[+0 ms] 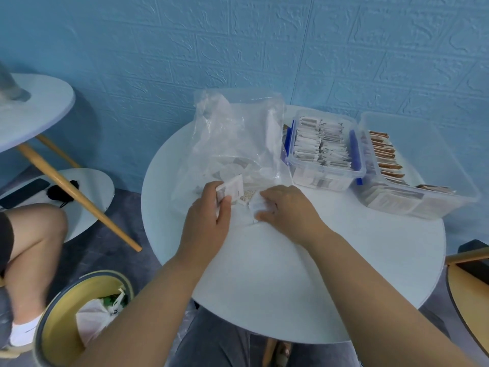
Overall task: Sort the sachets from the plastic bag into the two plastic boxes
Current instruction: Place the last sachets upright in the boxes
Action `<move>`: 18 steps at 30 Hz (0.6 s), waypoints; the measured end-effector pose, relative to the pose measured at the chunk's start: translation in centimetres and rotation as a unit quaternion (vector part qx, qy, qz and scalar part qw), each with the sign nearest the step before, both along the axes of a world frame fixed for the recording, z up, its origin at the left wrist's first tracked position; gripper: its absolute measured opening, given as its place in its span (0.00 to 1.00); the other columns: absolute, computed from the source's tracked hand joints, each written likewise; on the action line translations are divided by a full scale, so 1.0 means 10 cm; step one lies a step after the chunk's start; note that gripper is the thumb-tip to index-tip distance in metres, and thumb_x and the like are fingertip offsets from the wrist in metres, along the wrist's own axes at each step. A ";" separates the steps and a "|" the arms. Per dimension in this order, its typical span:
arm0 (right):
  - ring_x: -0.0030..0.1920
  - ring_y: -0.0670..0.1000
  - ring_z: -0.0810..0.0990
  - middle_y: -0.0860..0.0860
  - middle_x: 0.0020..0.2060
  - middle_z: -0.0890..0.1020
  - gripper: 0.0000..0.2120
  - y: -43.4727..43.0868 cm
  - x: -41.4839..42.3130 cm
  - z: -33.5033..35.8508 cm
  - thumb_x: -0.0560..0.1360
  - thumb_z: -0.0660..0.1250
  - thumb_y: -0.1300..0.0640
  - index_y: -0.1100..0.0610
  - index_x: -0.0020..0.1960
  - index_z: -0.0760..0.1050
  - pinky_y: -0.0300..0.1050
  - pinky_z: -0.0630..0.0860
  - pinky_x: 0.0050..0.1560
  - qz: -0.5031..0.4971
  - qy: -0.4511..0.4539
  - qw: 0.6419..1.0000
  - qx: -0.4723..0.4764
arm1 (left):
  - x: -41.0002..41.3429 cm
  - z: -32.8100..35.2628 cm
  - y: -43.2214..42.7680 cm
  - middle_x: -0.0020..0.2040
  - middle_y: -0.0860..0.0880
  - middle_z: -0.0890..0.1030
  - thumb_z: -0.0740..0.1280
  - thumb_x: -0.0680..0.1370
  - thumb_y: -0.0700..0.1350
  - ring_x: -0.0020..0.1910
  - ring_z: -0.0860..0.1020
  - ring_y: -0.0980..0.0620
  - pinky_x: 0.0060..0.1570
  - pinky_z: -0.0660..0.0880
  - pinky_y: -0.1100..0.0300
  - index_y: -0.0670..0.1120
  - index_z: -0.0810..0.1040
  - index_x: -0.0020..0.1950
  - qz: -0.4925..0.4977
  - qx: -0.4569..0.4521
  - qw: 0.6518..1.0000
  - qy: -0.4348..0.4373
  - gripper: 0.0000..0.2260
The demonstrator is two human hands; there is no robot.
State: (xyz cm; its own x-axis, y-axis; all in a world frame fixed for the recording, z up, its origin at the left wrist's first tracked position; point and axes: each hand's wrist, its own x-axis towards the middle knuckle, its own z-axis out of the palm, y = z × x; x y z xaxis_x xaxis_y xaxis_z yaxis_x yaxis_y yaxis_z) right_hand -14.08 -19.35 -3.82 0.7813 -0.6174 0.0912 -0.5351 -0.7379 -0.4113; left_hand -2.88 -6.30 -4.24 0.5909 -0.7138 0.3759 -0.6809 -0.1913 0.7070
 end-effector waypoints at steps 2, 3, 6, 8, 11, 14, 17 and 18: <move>0.56 0.54 0.73 0.54 0.56 0.77 0.20 -0.03 0.01 0.08 0.69 0.71 0.53 0.61 0.58 0.77 0.39 0.65 0.55 0.018 0.027 0.999 0.015 | -0.05 -0.05 -0.03 0.58 0.43 0.78 0.59 0.80 0.43 0.55 0.77 0.44 0.43 0.69 0.67 0.42 0.69 0.62 0.004 -0.001 1.000 0.019 0.12; 0.56 0.52 0.74 0.54 0.56 0.76 0.21 -0.03 0.00 0.11 0.68 0.72 0.54 0.60 0.58 0.77 0.37 0.66 0.54 0.022 0.025 0.999 0.031 | -0.06 -0.06 -0.03 0.58 0.43 0.78 0.59 0.80 0.43 0.55 0.77 0.44 0.42 0.68 0.69 0.42 0.69 0.62 0.007 -0.002 1.000 0.023 0.12; 0.53 0.48 0.74 0.50 0.54 0.73 0.24 -0.02 -0.01 0.17 0.66 0.75 0.55 0.54 0.61 0.76 0.34 0.66 0.50 -0.003 -0.002 0.995 0.096 | -0.04 -0.08 -0.05 0.59 0.42 0.78 0.59 0.80 0.42 0.56 0.76 0.43 0.42 0.67 0.70 0.41 0.69 0.61 0.011 -0.010 0.999 0.032 0.11; 0.49 0.47 0.73 0.49 0.51 0.72 0.20 -0.01 -0.01 0.19 0.67 0.74 0.56 0.52 0.58 0.77 0.35 0.66 0.47 -0.014 -0.022 0.993 0.116 | -0.03 -0.08 -0.05 0.60 0.43 0.78 0.59 0.80 0.43 0.58 0.76 0.43 0.45 0.70 0.68 0.42 0.69 0.62 0.009 -0.010 0.999 0.035 0.11; 0.41 0.45 0.72 0.48 0.46 0.74 0.09 -0.04 -0.07 0.26 0.71 0.70 0.59 0.51 0.50 0.77 0.35 0.66 0.40 0.008 -0.025 0.991 0.133 | -0.07 -0.06 -0.09 0.61 0.43 0.77 0.60 0.80 0.42 0.59 0.75 0.45 0.42 0.69 0.78 0.41 0.69 0.61 0.006 -0.027 0.999 0.046 0.11; 0.36 0.44 0.72 0.47 0.38 0.77 0.07 -0.09 -0.15 0.35 0.71 0.69 0.61 0.49 0.42 0.75 0.34 0.69 0.38 0.043 -0.038 0.985 0.163 | -0.16 0.01 -0.19 0.59 0.43 0.78 0.60 0.79 0.41 0.58 0.76 0.45 0.40 0.67 0.82 0.40 0.70 0.60 -0.004 -0.049 0.997 0.063 0.10; 0.34 0.46 0.74 0.51 0.38 0.78 0.10 -0.19 -0.25 0.50 0.71 0.71 0.61 0.48 0.39 0.73 0.37 0.73 0.39 0.020 -0.079 0.985 0.153 | -0.24 0.13 -0.36 0.58 0.43 0.78 0.60 0.79 0.41 0.57 0.76 0.46 0.39 0.65 0.82 0.40 0.70 0.60 -0.006 -0.074 0.994 0.076 0.10; 0.34 0.46 0.75 0.52 0.37 0.78 0.11 -0.23 -0.30 0.57 0.72 0.70 0.61 0.48 0.38 0.72 0.34 0.73 0.36 0.005 -0.096 0.985 0.144 | -0.26 0.19 -0.42 0.57 0.44 0.78 0.60 0.79 0.41 0.56 0.76 0.46 0.38 0.65 0.82 0.40 0.71 0.60 -0.003 -0.082 0.994 0.074 0.10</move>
State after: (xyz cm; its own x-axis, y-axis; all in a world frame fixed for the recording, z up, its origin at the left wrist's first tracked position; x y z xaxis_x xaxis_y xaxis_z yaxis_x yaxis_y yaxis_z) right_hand -17.04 -21.68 1.85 0.7733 -0.6312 0.0601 -0.4200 -0.5810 -0.6971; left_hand -5.48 -10.51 -2.36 0.6450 -0.6533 0.3965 -0.5673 -0.0618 0.8212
